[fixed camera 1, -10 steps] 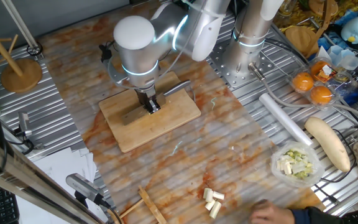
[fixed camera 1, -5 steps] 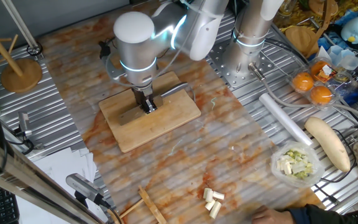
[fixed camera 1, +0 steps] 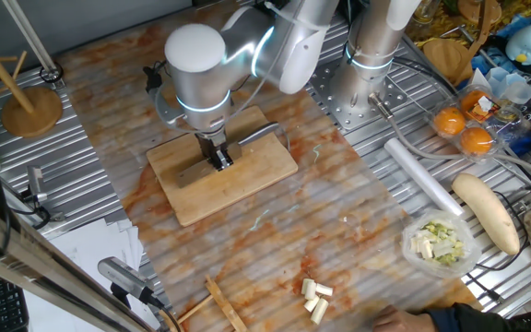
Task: Chop the scallions
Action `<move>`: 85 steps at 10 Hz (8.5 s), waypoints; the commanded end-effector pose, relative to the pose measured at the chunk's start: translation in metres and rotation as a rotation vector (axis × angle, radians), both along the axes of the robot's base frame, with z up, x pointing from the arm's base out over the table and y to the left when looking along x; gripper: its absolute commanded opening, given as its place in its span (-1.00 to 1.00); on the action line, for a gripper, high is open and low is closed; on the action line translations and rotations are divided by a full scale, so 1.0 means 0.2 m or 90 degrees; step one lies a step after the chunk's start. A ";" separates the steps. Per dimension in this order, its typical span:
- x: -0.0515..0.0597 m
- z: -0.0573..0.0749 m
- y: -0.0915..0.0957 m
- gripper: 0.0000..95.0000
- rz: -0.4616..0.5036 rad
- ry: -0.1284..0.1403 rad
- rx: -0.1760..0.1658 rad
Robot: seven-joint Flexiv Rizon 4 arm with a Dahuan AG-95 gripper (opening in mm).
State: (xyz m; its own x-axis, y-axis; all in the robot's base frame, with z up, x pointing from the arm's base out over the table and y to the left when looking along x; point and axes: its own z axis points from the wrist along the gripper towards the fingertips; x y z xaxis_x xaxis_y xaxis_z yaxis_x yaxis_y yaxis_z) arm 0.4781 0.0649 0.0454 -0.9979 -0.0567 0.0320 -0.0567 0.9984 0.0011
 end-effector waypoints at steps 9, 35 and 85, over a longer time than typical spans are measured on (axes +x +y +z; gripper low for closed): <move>-0.04 0.05 -0.02 -1.00 0.024 0.001 0.003; -0.02 0.16 -0.02 -1.00 0.083 -0.002 0.003; 0.00 -0.18 -0.25 -1.00 0.898 -0.073 -0.024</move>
State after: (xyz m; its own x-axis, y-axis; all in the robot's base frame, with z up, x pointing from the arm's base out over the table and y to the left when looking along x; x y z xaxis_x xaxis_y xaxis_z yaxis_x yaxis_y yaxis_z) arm 0.4731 0.0132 0.0459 -0.0615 -0.9980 0.0128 -0.9907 0.0595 -0.1227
